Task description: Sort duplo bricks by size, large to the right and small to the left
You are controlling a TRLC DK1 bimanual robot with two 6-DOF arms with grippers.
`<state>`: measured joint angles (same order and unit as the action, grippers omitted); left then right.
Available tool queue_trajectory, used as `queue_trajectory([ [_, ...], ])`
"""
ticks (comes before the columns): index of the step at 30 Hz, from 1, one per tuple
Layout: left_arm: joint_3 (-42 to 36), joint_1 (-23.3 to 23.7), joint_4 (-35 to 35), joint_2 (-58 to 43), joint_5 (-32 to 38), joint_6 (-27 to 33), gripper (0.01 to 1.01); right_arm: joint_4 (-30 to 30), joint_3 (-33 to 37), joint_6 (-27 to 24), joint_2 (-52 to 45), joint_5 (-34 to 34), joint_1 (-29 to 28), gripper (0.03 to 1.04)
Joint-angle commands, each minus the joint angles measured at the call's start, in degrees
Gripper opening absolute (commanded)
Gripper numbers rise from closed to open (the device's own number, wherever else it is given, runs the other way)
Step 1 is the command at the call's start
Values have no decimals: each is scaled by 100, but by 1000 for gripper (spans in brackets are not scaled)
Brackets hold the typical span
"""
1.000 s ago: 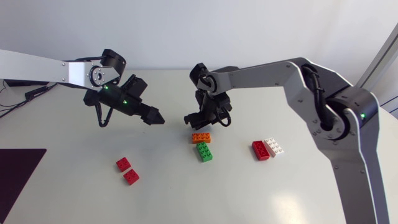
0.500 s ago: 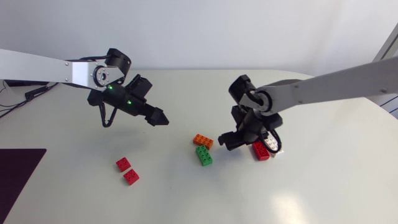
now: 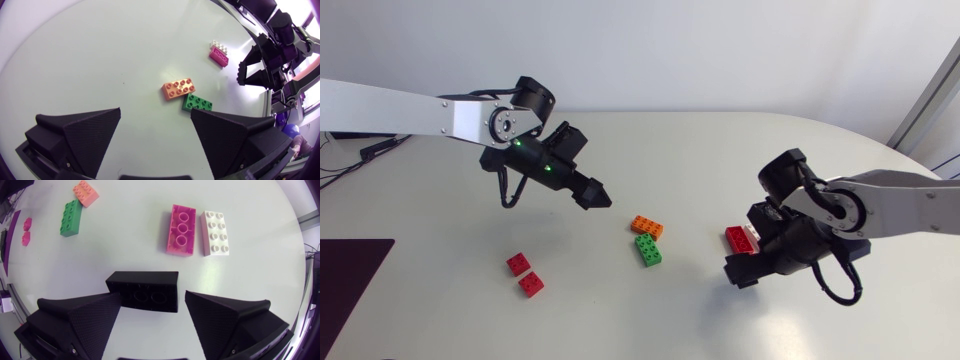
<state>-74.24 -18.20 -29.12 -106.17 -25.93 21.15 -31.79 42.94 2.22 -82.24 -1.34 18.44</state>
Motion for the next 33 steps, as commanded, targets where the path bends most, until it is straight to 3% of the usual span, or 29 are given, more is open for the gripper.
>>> queue_trajectory([
  [1, 32, -96, -6, 97, -52, -128, 975, -117, -216, -108, 182, -59, 28, 993],
  [9, 32, -228, -23, 140, -35, -190, 975, -82, -523, -362, 76, -156, -341, 982],
  [13, 50, -228, -23, 158, -17, -190, 975, 138, -681, -406, 261, -164, -429, 426],
  [14, 50, -237, -23, 167, -17, -190, 975, 156, -673, -406, 261, -200, -464, 415],
  [16, 50, -246, -23, 176, -17, -199, 975, 156, -629, -406, 270, -305, -578, 470],
  [18, 58, -246, -23, 202, -8, -199, 975, 59, -541, -406, 278, -358, -666, 890],
  [19, 58, -246, -32, 211, -8, -199, 975, -29, -506, -406, 287, -367, -666, 956],
  [21, 67, -246, -49, 220, -8, -190, 975, -99, -506, -406, 419, -437, -666, 951],
  [24, 67, -246, -49, 228, -8, -190, 975, -161, -541, -406, 577, -446, -596, 785],
  [26, 67, -263, -49, 228, -8, -199, 975, -161, -523, -406, 586, -454, -596, 779],
  [27, 67, -272, -49, 228, -8, -199, 975, -161, -506, -406, 586, -454, -604, 830],
  [28, 76, -299, -49, 228, -8, -199, 975, -170, -488, -406, 568, -454, -604, 982],
  [33, 50, -334, -49, 228, 1, -216, 975, -293, -479, -450, 621, -454, -596, 1003],
])
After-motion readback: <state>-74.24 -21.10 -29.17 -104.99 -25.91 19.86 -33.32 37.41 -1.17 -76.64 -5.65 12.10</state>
